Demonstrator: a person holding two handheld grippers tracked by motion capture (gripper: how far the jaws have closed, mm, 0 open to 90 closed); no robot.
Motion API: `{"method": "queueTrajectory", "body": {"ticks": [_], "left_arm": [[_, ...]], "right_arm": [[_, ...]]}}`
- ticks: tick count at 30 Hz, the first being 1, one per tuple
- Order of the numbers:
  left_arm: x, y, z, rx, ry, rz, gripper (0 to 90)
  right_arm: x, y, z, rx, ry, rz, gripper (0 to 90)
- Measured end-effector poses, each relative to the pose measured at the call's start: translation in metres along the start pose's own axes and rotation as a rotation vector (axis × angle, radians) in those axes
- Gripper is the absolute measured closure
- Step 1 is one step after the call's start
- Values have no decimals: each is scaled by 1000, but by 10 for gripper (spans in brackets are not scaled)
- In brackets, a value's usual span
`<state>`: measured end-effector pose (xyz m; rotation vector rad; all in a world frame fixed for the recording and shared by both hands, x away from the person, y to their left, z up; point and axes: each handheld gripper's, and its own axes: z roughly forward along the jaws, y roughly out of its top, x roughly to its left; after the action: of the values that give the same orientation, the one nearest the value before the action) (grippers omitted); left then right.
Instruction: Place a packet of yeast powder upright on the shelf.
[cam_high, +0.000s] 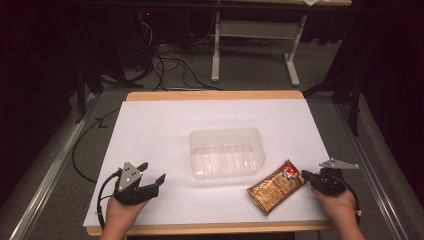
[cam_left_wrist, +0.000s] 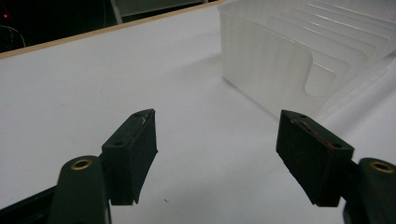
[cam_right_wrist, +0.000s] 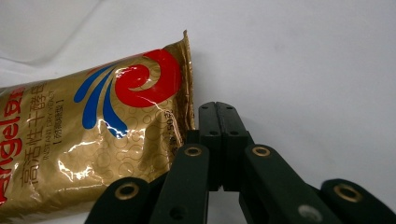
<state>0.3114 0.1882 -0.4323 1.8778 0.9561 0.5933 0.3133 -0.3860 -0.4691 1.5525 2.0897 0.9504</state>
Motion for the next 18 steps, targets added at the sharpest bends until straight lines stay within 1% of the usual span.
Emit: {"method": "queueTrajectory", "body": {"ticks": [3,4,5,9,10,11,12,13,16,17,18], "left_arm": [[1,0,-1,-3,0,-6,296],[1,0,-1,-5,2,-5,297],[1,0,-1,-6,-1,-7,297],[1,0,-1,-2,0,0,297],[1,0,0,0,-1,-1,297],[1,0,0,6,-2,0,297],[1,0,1,8,-3,2,297],[1,0,1,8,-1,6,297],[0,-1,2,15,-6,5,297],[0,-1,2,17,-3,7,297],[0,-1,3,19,-3,8,297]], "right_arm": [[1,0,-2,-13,-20,3,883],[0,0,-5,-25,-22,11,872],[0,-1,-8,-35,-21,32,856],[4,0,-19,-97,-11,71,767],[6,0,-21,-106,-9,76,740],[5,-1,-22,-118,-7,64,720],[7,-2,-24,-120,-3,86,696],[7,-3,-26,-131,7,94,667],[2,-6,-26,-135,44,146,574],[-1,-7,-25,-131,65,177,542],[-6,-9,-23,-124,99,221,494]]}}
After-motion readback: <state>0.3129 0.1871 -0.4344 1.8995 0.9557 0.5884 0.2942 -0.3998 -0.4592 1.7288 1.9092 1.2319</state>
